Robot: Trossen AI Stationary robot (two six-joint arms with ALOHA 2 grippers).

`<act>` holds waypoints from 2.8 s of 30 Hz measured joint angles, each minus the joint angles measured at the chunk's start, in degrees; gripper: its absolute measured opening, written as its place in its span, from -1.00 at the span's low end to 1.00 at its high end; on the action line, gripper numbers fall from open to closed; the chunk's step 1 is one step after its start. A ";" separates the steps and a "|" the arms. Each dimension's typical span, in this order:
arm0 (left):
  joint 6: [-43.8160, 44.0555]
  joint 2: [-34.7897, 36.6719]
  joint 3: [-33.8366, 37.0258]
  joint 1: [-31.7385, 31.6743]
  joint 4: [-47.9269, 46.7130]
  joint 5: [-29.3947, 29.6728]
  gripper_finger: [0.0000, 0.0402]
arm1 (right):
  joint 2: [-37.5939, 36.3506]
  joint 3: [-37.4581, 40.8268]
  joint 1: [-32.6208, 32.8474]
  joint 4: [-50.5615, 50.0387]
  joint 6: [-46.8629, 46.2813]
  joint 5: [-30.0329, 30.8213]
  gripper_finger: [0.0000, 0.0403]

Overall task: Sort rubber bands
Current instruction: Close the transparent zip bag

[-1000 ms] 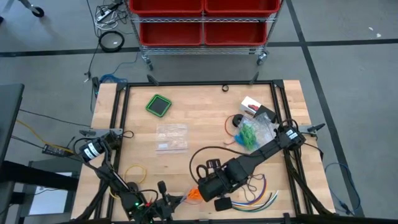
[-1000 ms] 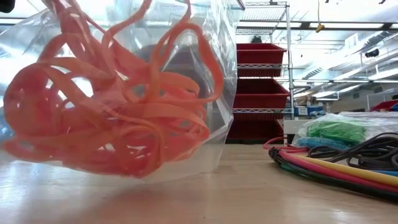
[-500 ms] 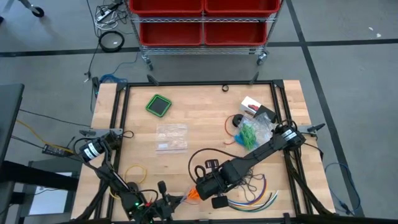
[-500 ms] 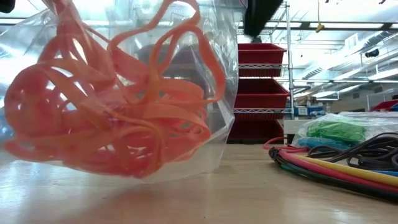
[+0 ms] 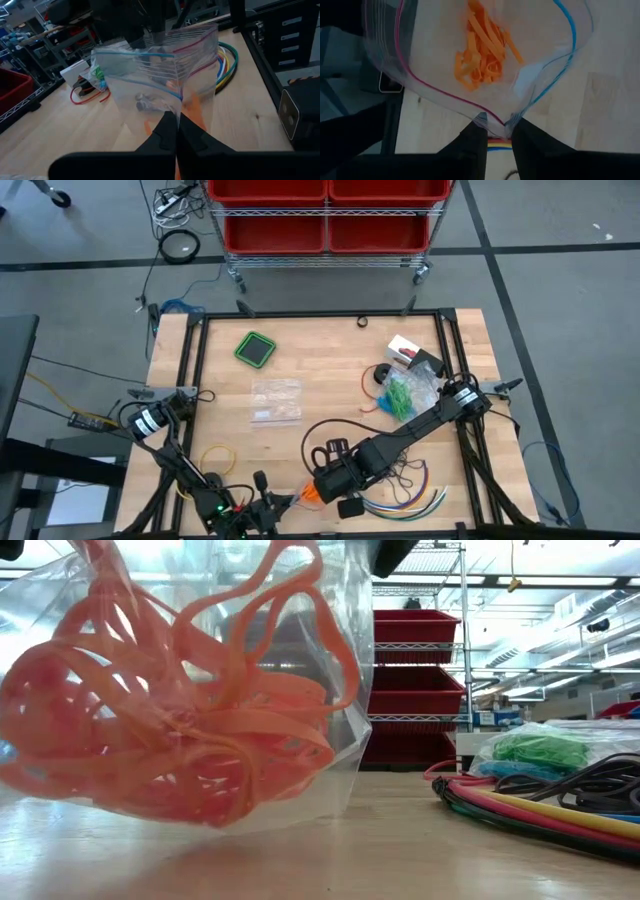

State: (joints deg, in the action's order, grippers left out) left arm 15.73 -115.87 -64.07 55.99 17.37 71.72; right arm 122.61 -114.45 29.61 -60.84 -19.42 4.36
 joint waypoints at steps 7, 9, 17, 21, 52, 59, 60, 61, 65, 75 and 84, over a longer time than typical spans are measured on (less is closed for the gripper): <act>0.00 0.00 0.00 0.00 0.04 0.00 -1.00 | 0.00 0.00 0.00 1.30 0.05 0.61 -0.72; 0.00 0.00 0.00 0.00 0.05 0.00 -1.00 | 0.00 0.00 0.00 0.79 0.44 0.64 -0.86; 0.00 0.00 0.00 0.02 0.01 0.00 -1.00 | 0.00 0.00 -0.04 -8.52 -2.79 4.77 -1.00; 0.00 0.00 0.00 0.36 -0.05 0.00 -1.00 | -0.43 0.00 0.07 -13.53 -6.10 7.13 -1.00; 0.00 0.02 0.02 0.44 0.08 -0.33 -1.00 | -2.21 0.17 3.92 1.67 -3.91 9.95 -0.20; -0.26 0.02 0.02 0.44 0.52 -0.29 -1.00 | -2.17 4.58 3.80 5.61 -3.94 9.12 -0.28; -0.26 0.02 0.02 0.44 0.52 -0.28 -1.00 | -2.13 5.31 3.80 6.17 -3.94 9.03 -0.30; -0.28 0.02 0.02 0.44 0.52 -0.31 -1.00 | -2.12 5.98 3.80 6.94 -3.97 9.03 -0.31; -0.31 0.02 0.02 0.44 0.54 -0.28 -1.00 | -2.12 7.08 3.82 7.03 -4.33 9.38 -0.46; -0.46 0.02 0.02 0.44 0.50 -0.26 -1.00 | -2.29 7.07 3.82 3.92 -4.33 12.11 -0.99; -0.46 0.02 0.02 0.44 0.49 -0.26 -1.00 | -2.32 4.35 4.97 -6.00 -6.05 11.82 -1.00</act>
State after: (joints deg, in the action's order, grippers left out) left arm 15.27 -115.85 -64.05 56.42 17.87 71.46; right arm 120.29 -110.10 34.57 -66.84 -25.47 16.18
